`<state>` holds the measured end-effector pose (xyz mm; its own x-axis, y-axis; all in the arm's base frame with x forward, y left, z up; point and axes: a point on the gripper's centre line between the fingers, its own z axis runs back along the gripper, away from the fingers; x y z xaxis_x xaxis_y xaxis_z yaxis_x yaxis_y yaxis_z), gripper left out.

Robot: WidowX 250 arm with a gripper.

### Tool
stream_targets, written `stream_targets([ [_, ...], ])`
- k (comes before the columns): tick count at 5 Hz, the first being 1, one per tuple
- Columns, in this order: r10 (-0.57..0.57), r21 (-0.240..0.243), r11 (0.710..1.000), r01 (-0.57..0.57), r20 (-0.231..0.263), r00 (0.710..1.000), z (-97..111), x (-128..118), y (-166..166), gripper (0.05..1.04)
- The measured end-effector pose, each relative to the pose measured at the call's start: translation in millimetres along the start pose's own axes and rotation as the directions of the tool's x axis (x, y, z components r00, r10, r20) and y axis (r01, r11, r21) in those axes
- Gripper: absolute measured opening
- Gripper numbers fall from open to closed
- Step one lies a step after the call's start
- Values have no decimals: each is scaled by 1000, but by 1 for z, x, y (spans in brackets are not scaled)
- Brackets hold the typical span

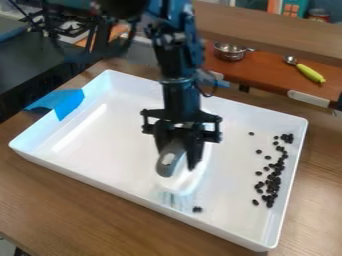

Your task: Sweep into pile

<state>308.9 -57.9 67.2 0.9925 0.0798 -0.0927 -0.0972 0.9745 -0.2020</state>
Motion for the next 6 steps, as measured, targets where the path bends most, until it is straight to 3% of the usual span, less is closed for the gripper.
stream_targets([
  [3,75,-66,995,-73,27,997,-9,19,-39,486],
  [5,87,-117,989,-89,-15,996,-8,26,-65,486],
  [6,83,-138,986,-93,-77,994,0,21,-52,486],
])
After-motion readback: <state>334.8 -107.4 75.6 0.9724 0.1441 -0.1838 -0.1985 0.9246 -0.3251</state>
